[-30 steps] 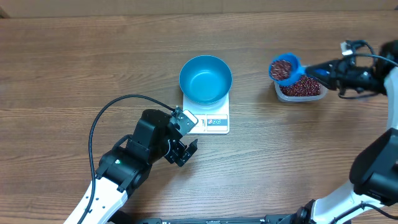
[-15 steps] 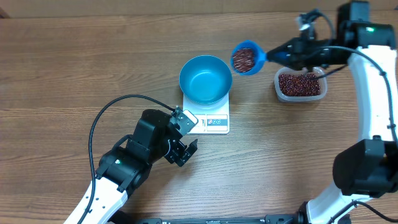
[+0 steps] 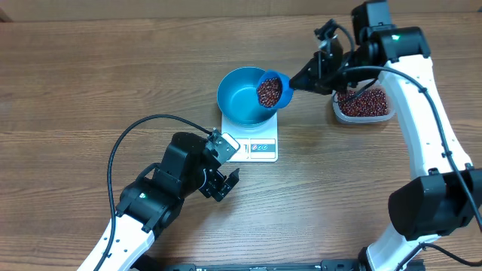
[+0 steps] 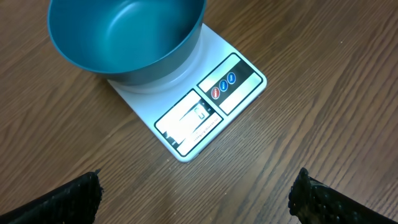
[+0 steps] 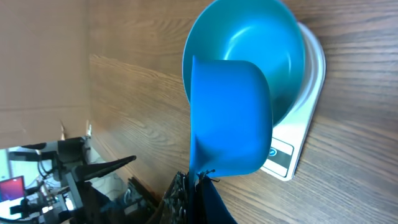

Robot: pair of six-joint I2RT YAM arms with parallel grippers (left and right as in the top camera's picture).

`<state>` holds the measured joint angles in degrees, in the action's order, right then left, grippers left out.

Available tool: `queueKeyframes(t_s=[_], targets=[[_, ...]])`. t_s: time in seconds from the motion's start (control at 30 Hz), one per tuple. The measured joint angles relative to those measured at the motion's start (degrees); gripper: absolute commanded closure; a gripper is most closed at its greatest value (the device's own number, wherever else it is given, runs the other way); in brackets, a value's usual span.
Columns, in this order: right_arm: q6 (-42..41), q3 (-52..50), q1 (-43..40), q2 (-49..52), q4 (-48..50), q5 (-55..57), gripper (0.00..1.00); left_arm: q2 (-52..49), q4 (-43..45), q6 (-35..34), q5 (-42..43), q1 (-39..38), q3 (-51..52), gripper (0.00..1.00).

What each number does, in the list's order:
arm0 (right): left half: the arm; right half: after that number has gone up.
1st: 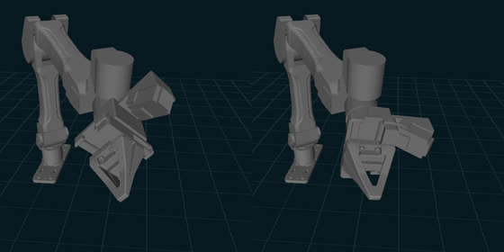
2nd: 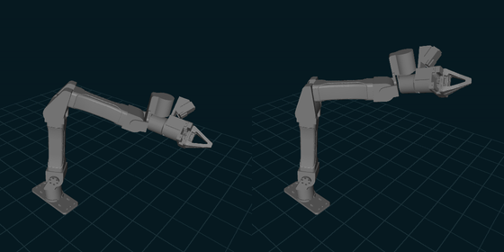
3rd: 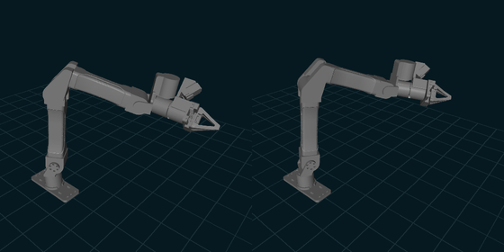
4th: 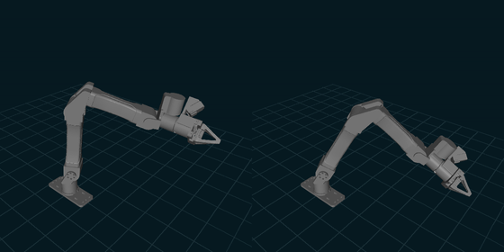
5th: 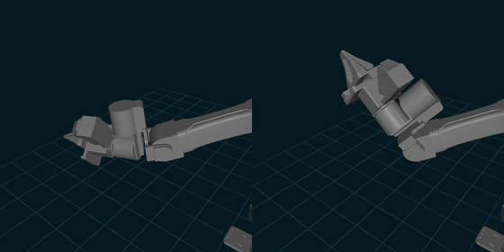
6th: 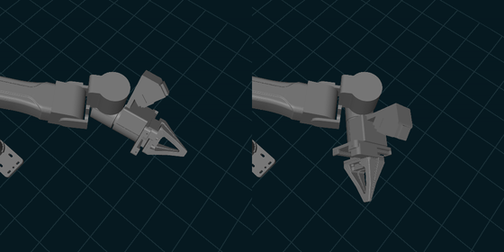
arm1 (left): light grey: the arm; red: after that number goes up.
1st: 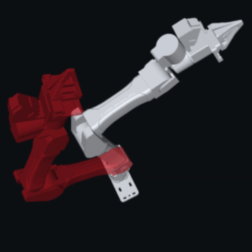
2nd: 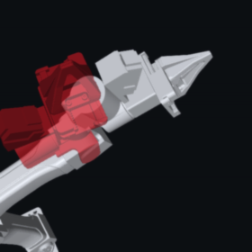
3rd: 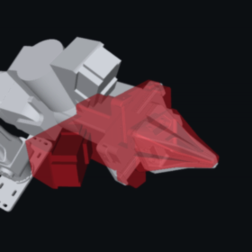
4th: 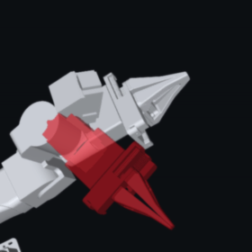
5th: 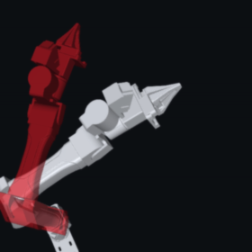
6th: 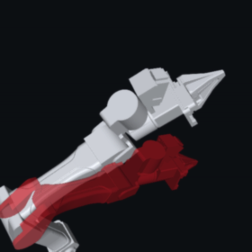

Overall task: Scoop item into bowl and weigh 150g on scale
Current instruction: 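Carry the bean-filled blue scoop with the right gripper over the teal bowl, then tip the blue scoop with the right gripper to pour beans into bowl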

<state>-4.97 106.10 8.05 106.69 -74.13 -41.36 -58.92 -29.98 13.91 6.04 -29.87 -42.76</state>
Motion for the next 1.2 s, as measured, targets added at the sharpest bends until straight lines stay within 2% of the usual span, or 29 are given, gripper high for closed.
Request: queueKeyframes(t_s=[0.7, 1.2], targets=[[-6.9, 3.0, 9.5, 0.1, 3.7, 12.3, 0.96, 0.0, 0.0, 0.0, 0.0, 0.0, 0.0, 0.0], [-7.0, 3.0, 16.3, 0.1, 8.3, 27.5, 0.96, 0.0, 0.0, 0.0, 0.0, 0.0, 0.0, 0.0]])
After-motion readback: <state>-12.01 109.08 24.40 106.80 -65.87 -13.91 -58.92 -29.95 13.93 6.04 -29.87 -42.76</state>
